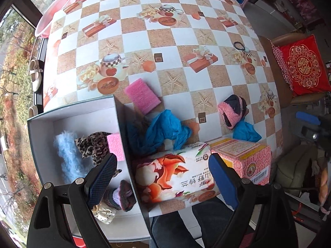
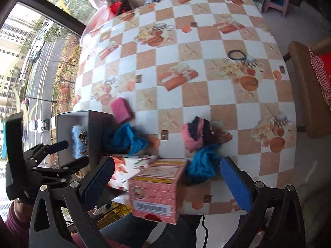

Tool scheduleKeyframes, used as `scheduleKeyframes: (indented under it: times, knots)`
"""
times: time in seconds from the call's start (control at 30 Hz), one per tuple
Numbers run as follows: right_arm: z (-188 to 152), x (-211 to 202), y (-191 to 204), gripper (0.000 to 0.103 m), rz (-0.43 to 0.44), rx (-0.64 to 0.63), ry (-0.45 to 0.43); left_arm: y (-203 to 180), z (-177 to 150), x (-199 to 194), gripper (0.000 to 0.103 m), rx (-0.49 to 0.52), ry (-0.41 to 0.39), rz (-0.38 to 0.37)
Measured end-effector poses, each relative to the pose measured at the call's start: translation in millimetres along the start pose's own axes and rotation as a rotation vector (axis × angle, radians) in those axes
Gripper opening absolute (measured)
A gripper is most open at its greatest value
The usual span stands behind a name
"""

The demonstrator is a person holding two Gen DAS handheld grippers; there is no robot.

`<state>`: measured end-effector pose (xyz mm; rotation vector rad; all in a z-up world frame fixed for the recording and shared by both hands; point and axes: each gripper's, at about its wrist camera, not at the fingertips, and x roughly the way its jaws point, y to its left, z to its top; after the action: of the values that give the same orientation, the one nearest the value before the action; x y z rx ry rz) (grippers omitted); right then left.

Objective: Organize soft objects
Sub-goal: 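Withdraw both grippers from the box back over the table, then reach the left gripper to a pink sponge while the right gripper reaches the pink-black knit hat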

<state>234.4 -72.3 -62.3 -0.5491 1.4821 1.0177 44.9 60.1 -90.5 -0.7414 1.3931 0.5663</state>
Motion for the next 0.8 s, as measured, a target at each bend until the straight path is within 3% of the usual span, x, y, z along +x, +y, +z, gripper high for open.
scheduleKeyframes:
  times: [0.2, 0.43, 0.7, 0.8]
  knots:
    - [-12.7, 35.2, -60.0, 0.102, 0.018, 0.126, 0.081, 0.3, 60.0, 41.8, 0.092, -0.102, 0.073, -0.006]
    - [-24.3, 53.0, -87.1, 0.102, 0.066, 0.162, 0.104, 27.0, 127.7, 110.7, 0.092, -0.191, 0.202, 0.100]
    - [-19.1, 57.9, -111.2, 0.102, 0.112, 0.205, 0.085, 34.7, 146.7, 168.3, 0.092, -0.186, 0.358, 0.183]
    - [-17.0, 60.2, -117.7, 0.102, 0.122, 0.221, 0.081, 33.2, 145.5, 178.9, 0.093, -0.214, 0.390, 0.154]
